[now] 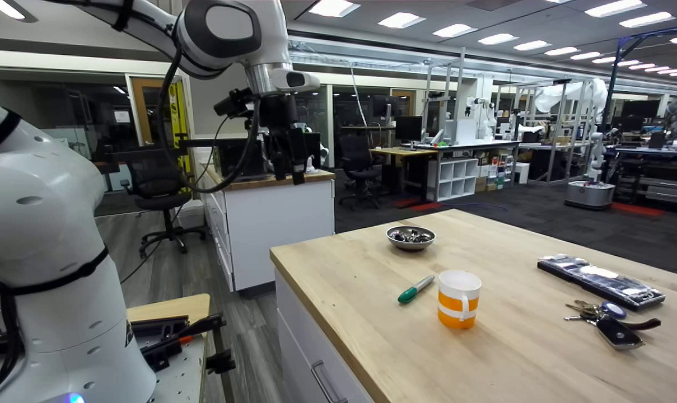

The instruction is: Put the marker in the mug

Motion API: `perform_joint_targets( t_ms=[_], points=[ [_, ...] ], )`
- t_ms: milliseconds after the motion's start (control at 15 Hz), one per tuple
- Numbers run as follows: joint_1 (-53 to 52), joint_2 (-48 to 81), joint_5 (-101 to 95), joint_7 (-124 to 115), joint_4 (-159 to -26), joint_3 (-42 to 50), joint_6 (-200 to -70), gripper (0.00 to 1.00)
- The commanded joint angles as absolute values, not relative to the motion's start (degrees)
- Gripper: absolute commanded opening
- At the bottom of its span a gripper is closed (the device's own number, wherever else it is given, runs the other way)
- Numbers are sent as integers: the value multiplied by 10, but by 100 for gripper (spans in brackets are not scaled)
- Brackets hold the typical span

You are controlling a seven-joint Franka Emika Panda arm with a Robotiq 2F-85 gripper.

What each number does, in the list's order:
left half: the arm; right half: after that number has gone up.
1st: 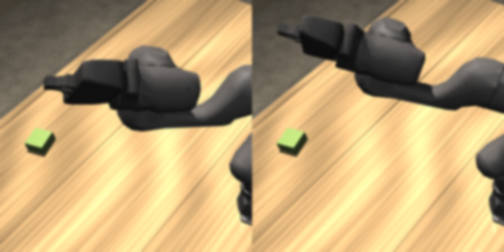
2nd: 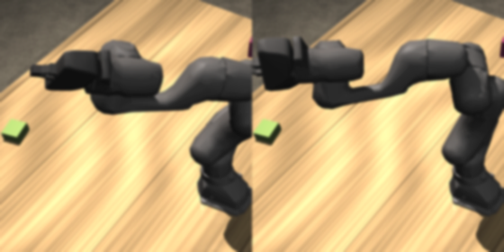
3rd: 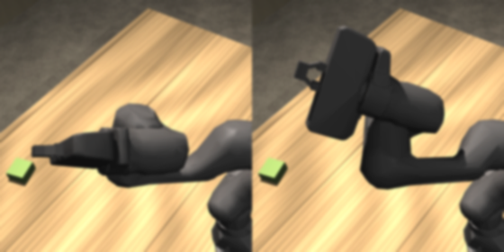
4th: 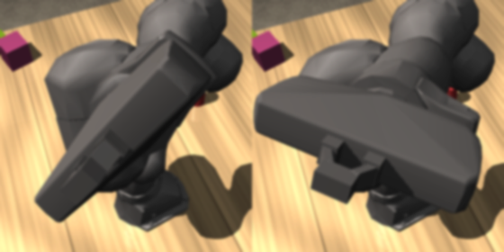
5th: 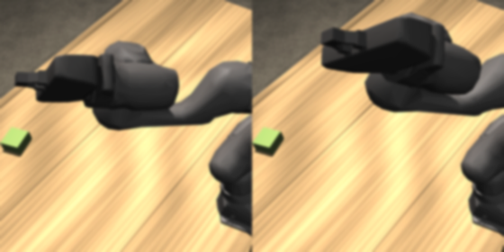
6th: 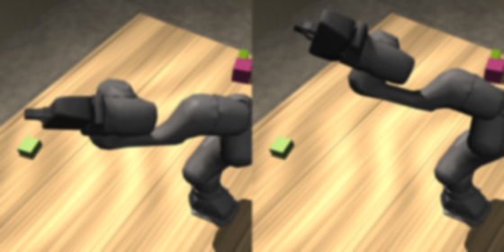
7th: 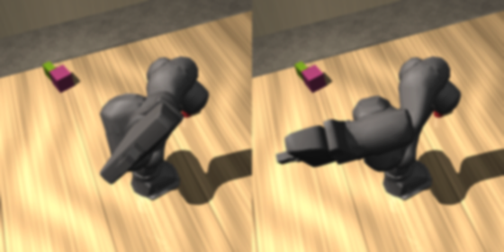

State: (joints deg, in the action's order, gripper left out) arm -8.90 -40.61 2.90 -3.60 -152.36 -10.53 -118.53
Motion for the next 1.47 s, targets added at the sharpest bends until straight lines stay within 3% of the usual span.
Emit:
perform_joint_targets(
  t_ms=[0,533,1067,1400],
  points=[
    [-79,-360,-7,8,-1516,-85,-1240,100],
    [-63,-285,-59,87,-1492,-39,-1316,100],
    [-70,-300,-46,69,-1507,-45,-1302,100],
    [-54,-280,-87,89,-1528,-39,-1375,100]
  ],
)
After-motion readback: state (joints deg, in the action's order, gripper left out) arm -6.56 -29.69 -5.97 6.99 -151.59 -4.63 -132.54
